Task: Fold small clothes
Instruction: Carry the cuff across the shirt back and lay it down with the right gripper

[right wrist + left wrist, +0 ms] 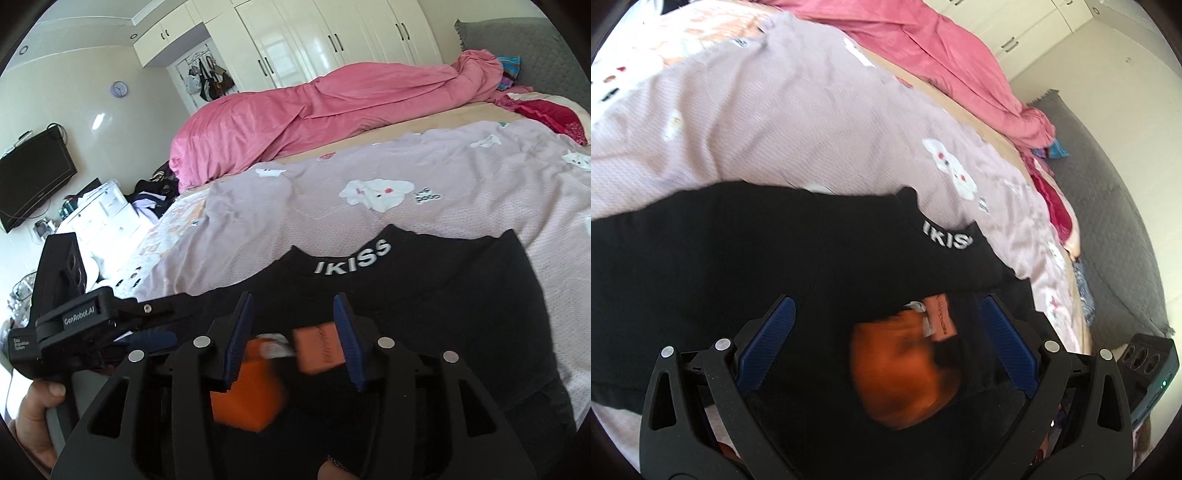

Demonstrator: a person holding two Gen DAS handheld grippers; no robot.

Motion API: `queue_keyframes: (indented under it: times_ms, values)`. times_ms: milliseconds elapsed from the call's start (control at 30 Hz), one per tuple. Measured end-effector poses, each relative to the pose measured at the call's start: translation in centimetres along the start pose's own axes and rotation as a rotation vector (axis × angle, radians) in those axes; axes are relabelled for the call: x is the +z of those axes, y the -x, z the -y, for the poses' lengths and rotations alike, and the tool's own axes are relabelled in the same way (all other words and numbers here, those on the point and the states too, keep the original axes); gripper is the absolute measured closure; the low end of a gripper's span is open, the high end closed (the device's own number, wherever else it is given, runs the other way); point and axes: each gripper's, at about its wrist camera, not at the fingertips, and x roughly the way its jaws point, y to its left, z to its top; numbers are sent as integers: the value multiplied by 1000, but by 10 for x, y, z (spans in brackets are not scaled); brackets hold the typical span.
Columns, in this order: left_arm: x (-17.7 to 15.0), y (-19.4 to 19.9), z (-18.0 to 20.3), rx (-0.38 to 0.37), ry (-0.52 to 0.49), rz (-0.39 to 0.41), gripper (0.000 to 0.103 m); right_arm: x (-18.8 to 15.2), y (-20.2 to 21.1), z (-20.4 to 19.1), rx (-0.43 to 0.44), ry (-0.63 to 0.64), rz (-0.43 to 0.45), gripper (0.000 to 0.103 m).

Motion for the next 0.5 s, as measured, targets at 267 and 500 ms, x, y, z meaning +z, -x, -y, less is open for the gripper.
queue_keyframes:
  times_ms: [267, 500]
  values:
    - [-20, -37, 2, 28, -30, -124, 49, -5, 25, 38, -61, -74, 13, 51]
    - [-25, -47, -1, 71, -39, -94, 76, -15, 55, 69, -119, -116, 30, 49]
